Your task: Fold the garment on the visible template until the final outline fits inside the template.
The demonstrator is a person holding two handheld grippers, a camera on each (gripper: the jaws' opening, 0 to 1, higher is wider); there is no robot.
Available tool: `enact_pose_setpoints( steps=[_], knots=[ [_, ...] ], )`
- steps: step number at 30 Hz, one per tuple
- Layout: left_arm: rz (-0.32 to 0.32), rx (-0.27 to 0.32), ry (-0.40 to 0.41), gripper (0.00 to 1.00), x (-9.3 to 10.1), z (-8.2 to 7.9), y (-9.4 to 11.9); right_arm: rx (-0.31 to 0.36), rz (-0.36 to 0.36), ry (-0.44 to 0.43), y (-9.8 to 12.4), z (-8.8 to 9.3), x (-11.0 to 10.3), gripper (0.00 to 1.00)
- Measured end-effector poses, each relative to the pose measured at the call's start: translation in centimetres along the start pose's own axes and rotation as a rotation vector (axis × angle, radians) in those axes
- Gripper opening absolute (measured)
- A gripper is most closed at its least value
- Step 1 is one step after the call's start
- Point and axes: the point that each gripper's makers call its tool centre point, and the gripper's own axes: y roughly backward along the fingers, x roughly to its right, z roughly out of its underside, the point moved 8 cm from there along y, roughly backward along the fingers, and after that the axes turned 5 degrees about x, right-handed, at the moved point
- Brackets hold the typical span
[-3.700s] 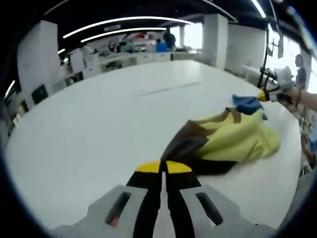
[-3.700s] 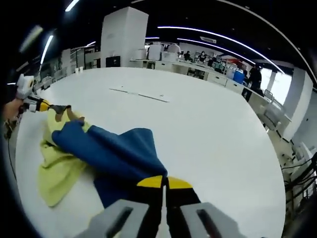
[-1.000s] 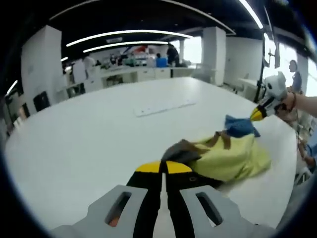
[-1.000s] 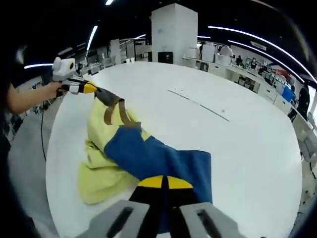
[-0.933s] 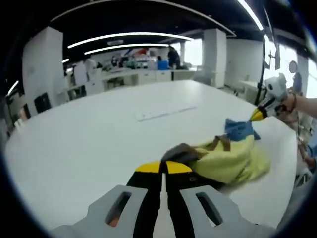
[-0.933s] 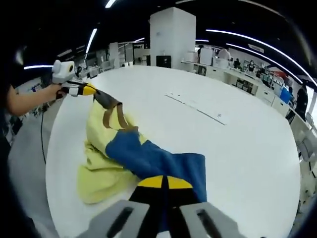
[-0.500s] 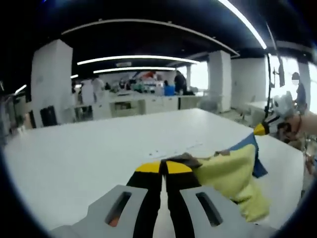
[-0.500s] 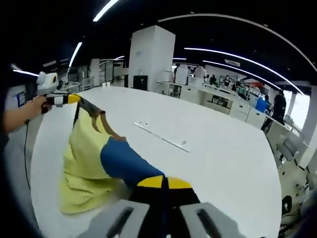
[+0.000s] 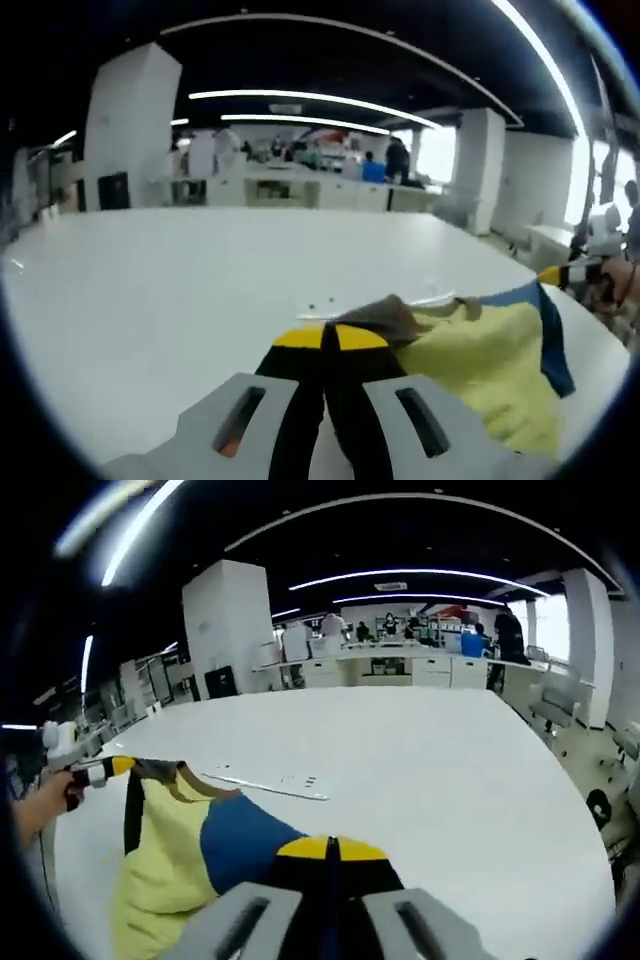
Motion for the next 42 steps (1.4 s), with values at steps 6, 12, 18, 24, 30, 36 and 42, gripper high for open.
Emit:
enact_pose_setpoints(
  steps=[6, 12, 18, 24, 30, 36, 42],
  knots=[
    [-0.046, -0.101, -0.05, 0.0, -0.9, 2.4, -2.4, -0.008, 0.04, -0.044, -1.0, 0.8, 1.3, 0.0],
    [-0.061, -0.17, 0.002, 0.0, -1.1, 4.8, -3.5, -0.102, 0.019, 0.023, -1.3, 2.9, 1.0, 0.0],
    [-0.075, -0.196, -0.02, 0.06, -1.3, 5.1, -2.8, -0.122, -0.009, 0.055, -1.0, 2.7, 0.0, 0.0],
    [-0.067, -0.169, -0.058, 0.32, -1.3, 3.8, -1.8, -0.131, -0.009, 0.048, -0.2, 2.1, -0.5, 0.0],
    [-0.004, -0.187, -0.086, 0.53, 0.0, 2.8, 0.4, -0.171, 0.001, 0.082, 1.1, 2.0, -1.4, 0.13],
    [0.059, -0.212, -0.146, 0.59, 1.8, 2.8, 3.1, -0.232, 0.016, 0.124, 2.5, 2.4, -2.5, 0.38],
    [0.113, -0.262, -0.155, 0.62, 2.8, 4.4, 4.8, -0.274, 0.015, 0.153, 4.1, 3.1, -3.9, 0.46]
  ],
)
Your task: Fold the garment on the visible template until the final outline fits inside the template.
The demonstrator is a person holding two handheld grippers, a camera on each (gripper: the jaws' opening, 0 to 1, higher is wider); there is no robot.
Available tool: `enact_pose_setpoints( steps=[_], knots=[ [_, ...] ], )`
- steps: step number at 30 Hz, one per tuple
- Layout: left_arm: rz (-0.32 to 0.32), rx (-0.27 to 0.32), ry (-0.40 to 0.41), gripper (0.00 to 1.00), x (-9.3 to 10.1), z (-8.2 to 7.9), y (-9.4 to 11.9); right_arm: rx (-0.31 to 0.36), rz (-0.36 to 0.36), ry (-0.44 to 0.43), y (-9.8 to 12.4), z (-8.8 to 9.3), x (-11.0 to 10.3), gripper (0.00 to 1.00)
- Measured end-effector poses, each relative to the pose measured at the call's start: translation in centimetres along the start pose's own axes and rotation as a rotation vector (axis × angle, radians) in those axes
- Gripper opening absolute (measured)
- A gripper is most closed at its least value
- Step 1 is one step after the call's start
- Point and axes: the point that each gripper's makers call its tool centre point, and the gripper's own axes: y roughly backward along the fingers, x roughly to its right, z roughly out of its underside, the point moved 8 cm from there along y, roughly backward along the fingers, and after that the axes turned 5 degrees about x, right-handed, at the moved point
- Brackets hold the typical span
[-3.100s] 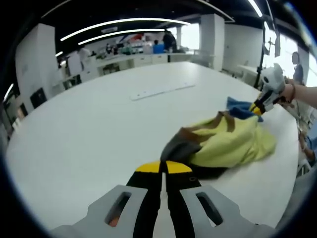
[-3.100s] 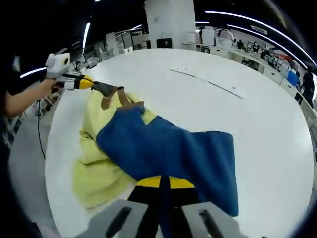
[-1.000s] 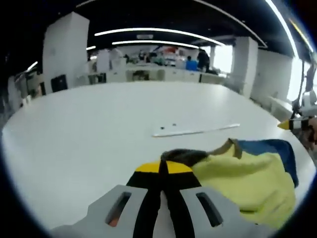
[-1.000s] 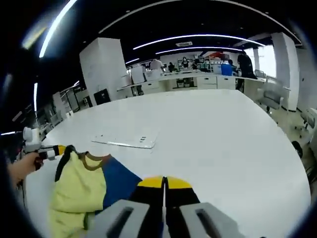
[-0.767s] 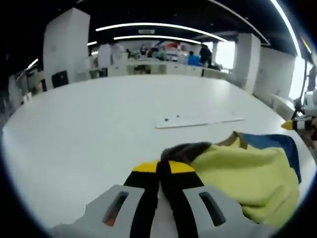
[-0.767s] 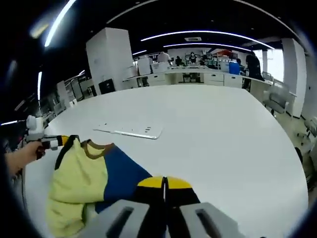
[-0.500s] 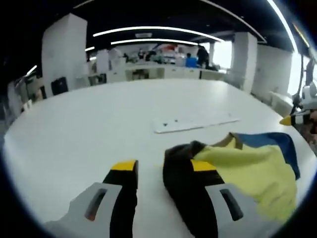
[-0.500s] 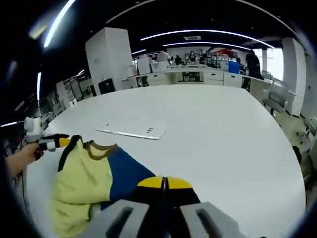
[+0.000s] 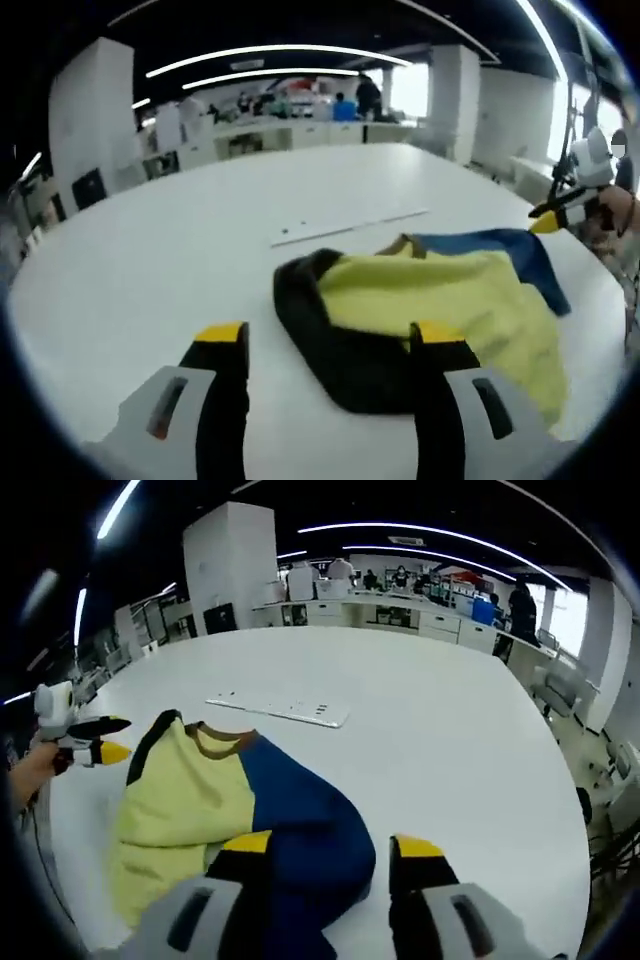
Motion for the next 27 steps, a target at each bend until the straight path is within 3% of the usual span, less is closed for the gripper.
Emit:
enact_pose_setpoints(
  steps=[3, 5, 10, 17, 24, 27],
  knots=[
    [0.007, -0.002, 0.0, 0.62, 0.5, 0.7, 0.7, 0.003, -0.004, -0.007, 0.5, 0.3, -0.4, 0.49],
    [0.011, 0.08, 0.029, 0.61, 0.9, 0.5, 0.8, -0.005, 0.002, -0.01, 0.9, 0.9, -0.9, 0.51],
    [-0.006, 0.113, 0.041, 0.63, 1.8, 0.9, 1.7, -0.022, 0.069, 0.023, 1.4, 2.9, -1.6, 0.51],
    [-0.023, 0.067, 0.067, 0.56, 2.5, 2.5, 1.2, -0.01, 0.069, -0.019, 1.4, 5.5, -3.7, 0.47],
    [-0.002, 0.03, 0.152, 0.34, 3.8, 3.9, 0.4, -0.012, 0.101, 0.001, 1.5, 7.3, -5.7, 0.43],
    [0.007, 0.017, 0.149, 0.3, 4.0, 4.2, 0.0, -0.006, 0.124, -0.013, 1.4, 7.9, -6.0, 0.43]
  ],
)
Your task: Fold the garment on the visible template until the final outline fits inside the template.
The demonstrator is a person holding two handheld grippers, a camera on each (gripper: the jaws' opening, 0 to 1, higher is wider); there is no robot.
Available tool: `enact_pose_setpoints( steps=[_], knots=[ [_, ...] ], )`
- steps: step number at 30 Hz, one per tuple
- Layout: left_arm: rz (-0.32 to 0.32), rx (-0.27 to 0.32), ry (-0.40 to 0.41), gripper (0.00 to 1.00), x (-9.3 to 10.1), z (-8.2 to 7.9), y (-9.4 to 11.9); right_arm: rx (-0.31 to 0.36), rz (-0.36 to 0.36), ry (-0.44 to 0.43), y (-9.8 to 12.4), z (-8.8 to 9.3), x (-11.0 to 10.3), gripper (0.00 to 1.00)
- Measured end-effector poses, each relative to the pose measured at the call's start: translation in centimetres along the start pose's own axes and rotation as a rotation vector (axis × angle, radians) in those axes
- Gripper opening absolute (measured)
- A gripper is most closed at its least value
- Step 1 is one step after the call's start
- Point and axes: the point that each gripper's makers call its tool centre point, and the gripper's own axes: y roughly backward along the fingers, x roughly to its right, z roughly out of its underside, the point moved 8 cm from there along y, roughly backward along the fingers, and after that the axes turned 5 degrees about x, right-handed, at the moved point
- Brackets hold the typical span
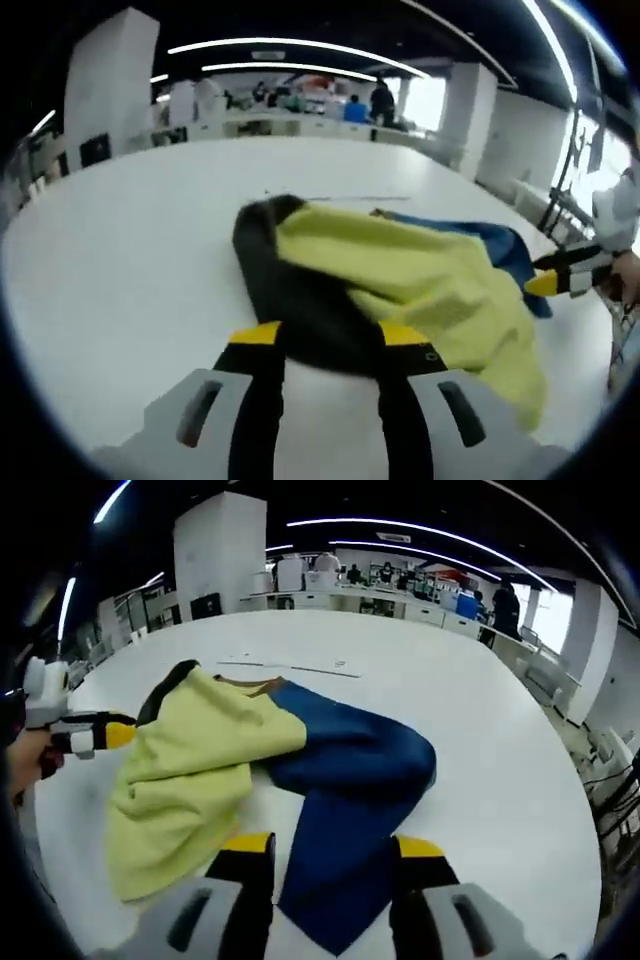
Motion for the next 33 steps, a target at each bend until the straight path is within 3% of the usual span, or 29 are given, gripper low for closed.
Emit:
enact_pose_setpoints(
  steps=[4, 7, 8, 10, 16, 18, 22, 28, 33],
  knots=[
    [-0.027, -0.037, 0.0, 0.27, -0.1, 0.5, -0.3, -0.003, 0.016, -0.004, -0.1, 0.7, -0.7, 0.4],
    [-0.066, -0.065, -0.001, 0.24, 0.0, 0.9, -0.3, 0.033, 0.075, -0.016, 0.2, 1.2, -0.9, 0.34],
    [-0.073, -0.051, -0.051, 0.23, -0.3, 1.0, -0.6, 0.029, 0.09, -0.029, 0.3, 1.5, -1.0, 0.32],
    [-0.083, -0.064, -0.062, 0.22, -0.1, 0.9, -0.6, 0.031, 0.094, -0.039, 0.4, 1.7, -1.2, 0.29],
    [-0.121, -0.05, -0.022, 0.12, -0.6, 0.9, -0.8, 0.039, 0.097, -0.031, 0.2, 2.3, -1.7, 0.16],
    [-0.11, -0.045, -0.023, 0.02, -0.6, 1.0, -0.8, 0.054, 0.099, -0.034, 0.2, 2.3, -1.8, 0.12],
    [-0.088, -0.052, -0.031, 0.01, -0.6, 0.9, -0.8, 0.069, 0.104, -0.042, 0.3, 2.2, -1.7, 0.0],
    [-0.05, -0.081, -0.046, 0.0, -0.5, 0.4, 0.3, 0.109, 0.109, -0.021, 1.4, 1.2, -1.5, 0.0],
    [-0.028, -0.056, -0.079, 0.0, -0.4, -0.2, 2.2, 0.143, 0.111, -0.024, 2.7, 0.5, -0.6, 0.0]
  ],
)
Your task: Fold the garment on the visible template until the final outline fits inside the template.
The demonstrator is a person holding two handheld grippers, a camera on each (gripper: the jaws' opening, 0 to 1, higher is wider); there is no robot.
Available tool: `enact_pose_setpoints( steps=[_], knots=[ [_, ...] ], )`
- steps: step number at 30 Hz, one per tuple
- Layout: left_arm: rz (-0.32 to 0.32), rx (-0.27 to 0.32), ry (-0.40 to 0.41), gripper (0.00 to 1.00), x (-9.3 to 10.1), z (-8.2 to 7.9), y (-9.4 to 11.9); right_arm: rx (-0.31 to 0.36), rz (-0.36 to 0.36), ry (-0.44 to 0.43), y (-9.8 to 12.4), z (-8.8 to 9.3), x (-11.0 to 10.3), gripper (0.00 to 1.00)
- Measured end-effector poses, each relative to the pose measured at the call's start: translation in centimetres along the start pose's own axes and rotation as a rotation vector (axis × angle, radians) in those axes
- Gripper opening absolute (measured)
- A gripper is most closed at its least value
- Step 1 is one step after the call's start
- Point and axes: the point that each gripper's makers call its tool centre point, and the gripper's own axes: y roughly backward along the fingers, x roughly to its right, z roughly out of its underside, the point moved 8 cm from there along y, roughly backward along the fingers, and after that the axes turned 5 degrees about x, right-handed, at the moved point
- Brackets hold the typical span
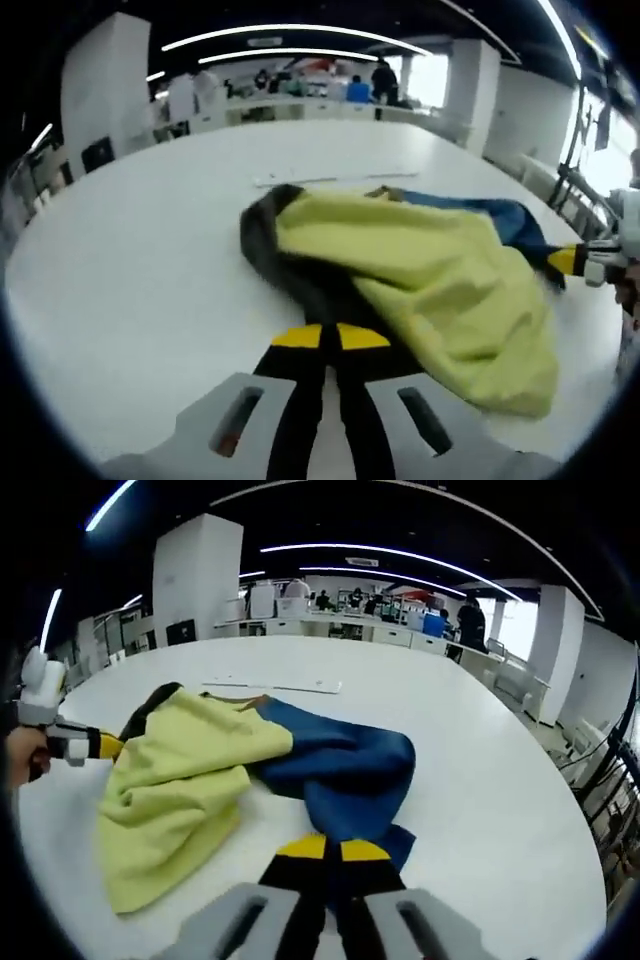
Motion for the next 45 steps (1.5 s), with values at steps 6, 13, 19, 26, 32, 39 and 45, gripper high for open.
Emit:
enact_pose_setpoints(
  steps=[6, 13, 19, 26, 32, 39, 45],
  knots=[
    [0.001, 0.019, -0.035, 0.0, -1.1, -1.0, 1.4, 0.023, 0.011, 0.005, 1.1, -0.8, 1.3, 0.0],
    [0.014, 0.008, -0.038, 0.0, -2.5, -1.2, 2.0, 0.018, 0.012, -0.082, 1.3, -1.4, 4.0, 0.0],
    [0.014, -0.007, -0.037, 0.0, -3.4, -0.9, 2.3, -0.004, 0.051, -0.151, 0.6, -1.6, 7.7, 0.0],
    [0.009, -0.016, -0.031, 0.0, -3.9, -0.6, 2.7, -0.043, 0.095, -0.222, 0.2, -1.4, 11.1, 0.0],
    [-0.027, -0.017, -0.039, 0.0, -4.8, -0.4, 3.2, -0.074, 0.118, -0.195, -0.2, -1.5, 13.1, 0.0],
    [-0.044, -0.024, -0.038, 0.0, -6.1, -0.2, 3.7, -0.098, 0.119, -0.172, -0.9, -2.2, 14.4, 0.0],
    [-0.082, -0.036, -0.044, 0.0, -8.2, -0.2, 4.1, -0.121, 0.134, -0.173, -1.3, -2.1, 15.2, 0.0]
  ],
)
